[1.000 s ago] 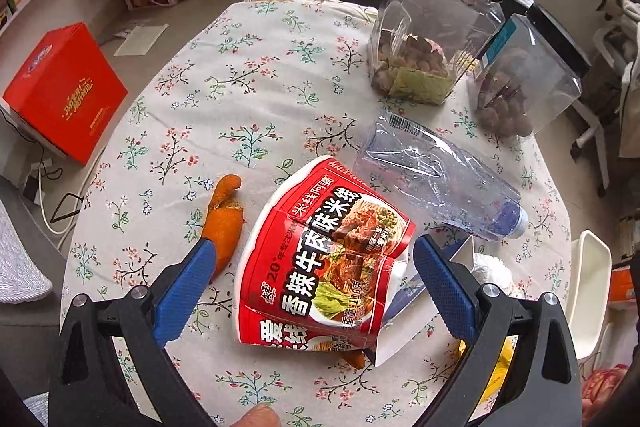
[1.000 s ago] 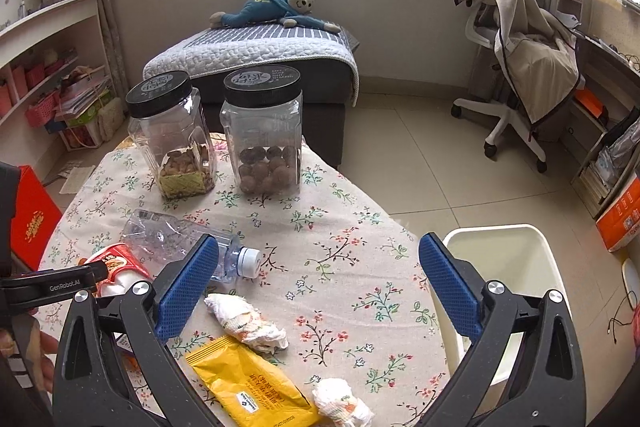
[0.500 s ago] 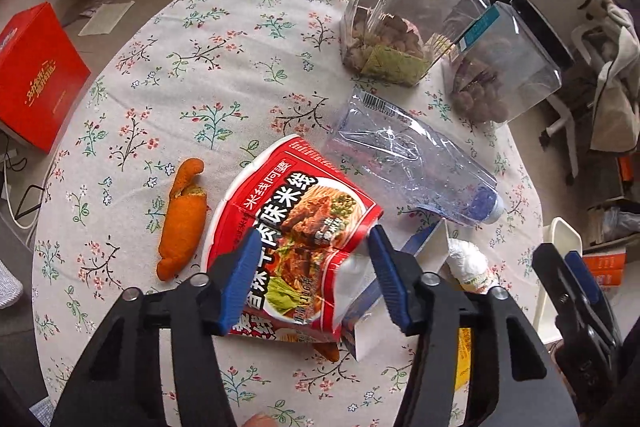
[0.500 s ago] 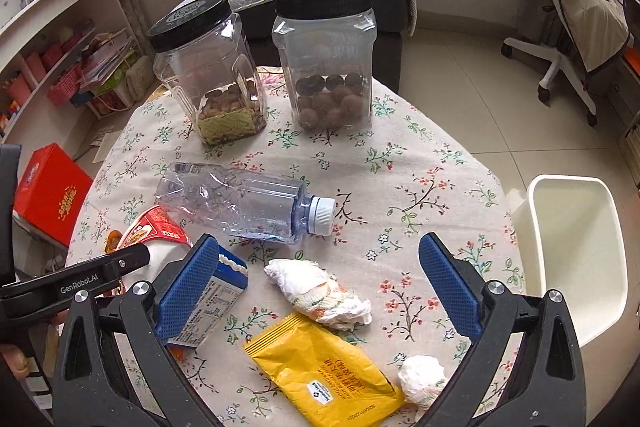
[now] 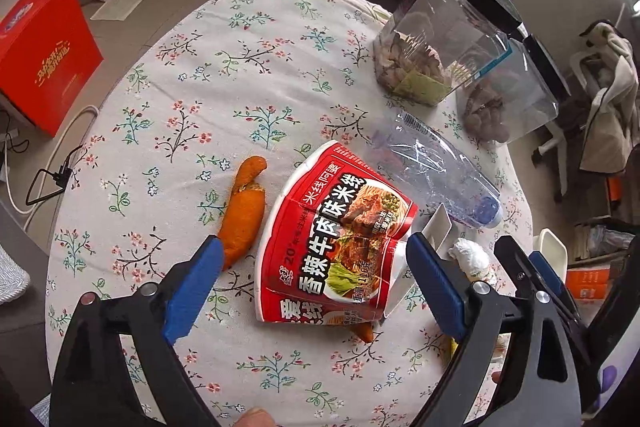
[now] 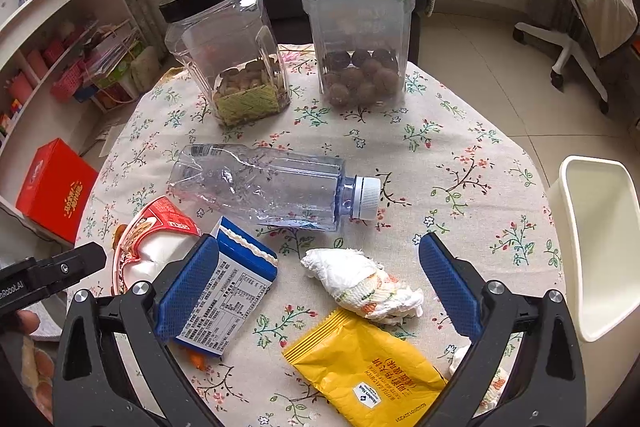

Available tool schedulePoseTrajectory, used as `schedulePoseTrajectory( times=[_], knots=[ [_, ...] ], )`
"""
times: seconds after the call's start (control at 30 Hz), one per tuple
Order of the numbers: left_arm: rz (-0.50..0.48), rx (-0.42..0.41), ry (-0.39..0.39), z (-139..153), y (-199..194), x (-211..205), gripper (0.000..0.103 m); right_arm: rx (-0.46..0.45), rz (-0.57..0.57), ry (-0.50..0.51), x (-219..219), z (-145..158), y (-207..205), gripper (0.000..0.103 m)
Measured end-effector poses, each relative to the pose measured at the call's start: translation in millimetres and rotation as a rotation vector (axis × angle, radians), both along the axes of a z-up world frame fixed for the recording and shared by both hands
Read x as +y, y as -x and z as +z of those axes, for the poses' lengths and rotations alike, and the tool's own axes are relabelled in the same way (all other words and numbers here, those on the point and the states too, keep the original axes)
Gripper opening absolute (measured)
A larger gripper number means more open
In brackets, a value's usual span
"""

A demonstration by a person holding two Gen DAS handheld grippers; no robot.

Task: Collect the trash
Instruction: 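Grasp the red noodle cup with the left tool while the right tool approaches a small blue-white box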

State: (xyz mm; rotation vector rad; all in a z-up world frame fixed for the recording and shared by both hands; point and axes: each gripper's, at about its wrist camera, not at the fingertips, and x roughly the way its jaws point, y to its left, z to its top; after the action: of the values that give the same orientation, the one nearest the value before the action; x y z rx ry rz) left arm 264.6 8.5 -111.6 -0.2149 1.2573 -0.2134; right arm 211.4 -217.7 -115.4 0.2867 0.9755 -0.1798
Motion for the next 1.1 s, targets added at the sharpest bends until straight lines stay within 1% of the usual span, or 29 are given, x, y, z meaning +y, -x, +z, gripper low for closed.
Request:
schedulePoseTrajectory(
  times=[0.07, 0.2, 0.3, 0.37, 0.4, 0.43, 0.47, 0.5, 0.57, 0.63, 0.73, 0.83, 0.93, 1.03, 1.1],
  knots=[
    [-0.012, 0.005, -0.002, -2, -2, -5, 0.094, -0.006, -0.011, -0.006, -6, 3, 0, 0.096],
    [-0.028, 0.039, -0.027, -18, -8, -12, 0.096, -0.01, -0.032, -0.013, -17, 6, -1, 0.096],
    [-0.033, 0.083, -0.009, -33, -12, -13, 0.096, -0.004, -0.045, -0.025, -23, 5, -2, 0.096],
    [-0.043, 0.111, 0.026, -40, -13, -15, 0.096, 0.001, -0.047, -0.026, -24, 3, -3, 0.096],
    [-0.035, 0.11, 0.03, -40, -12, -14, 0.096, 0.005, -0.045, -0.024, -24, 2, -3, 0.096],
    [-0.028, 0.099, 0.027, -38, -11, -13, 0.096, 0.008, -0.042, -0.023, -23, 2, -3, 0.096],
    [-0.027, 0.086, 0.027, -35, -10, -12, 0.091, 0.011, -0.039, -0.022, -22, 1, -3, 0.096],
    [-0.024, 0.075, 0.037, -30, -9, -10, 0.088, 0.013, -0.036, -0.021, -21, 0, -3, 0.096],
    [-0.013, 0.055, 0.049, -21, -7, -7, 0.088, 0.016, -0.028, -0.02, -18, 0, -4, 0.096],
    [0.001, 0.021, 0.039, -10, -4, -3, 0.088, 0.023, -0.018, -0.02, -14, -2, -5, 0.096],
    [0.028, -0.038, 0.059, 13, 1, 8, 0.088, 0.044, 0.008, -0.026, -3, -7, -8, 0.096],
    [0.048, -0.123, 0.041, 40, 7, 14, 0.088, 0.058, 0.039, -0.027, 15, -10, -12, 0.096],
    [0.068, -0.189, 0.016, 57, 12, 17, 0.088, 0.063, 0.078, 0.002, 40, -14, -18, 0.096],
    [0.07, -0.206, 0.013, 63, 14, 21, 0.088, 0.091, 0.108, 0.009, 58, -24, -22, 0.096],
    [0.076, -0.208, 0.001, 63, 16, 24, 0.088, 0.117, 0.101, -0.002, 61, -33, -24, 0.096]
  ],
)
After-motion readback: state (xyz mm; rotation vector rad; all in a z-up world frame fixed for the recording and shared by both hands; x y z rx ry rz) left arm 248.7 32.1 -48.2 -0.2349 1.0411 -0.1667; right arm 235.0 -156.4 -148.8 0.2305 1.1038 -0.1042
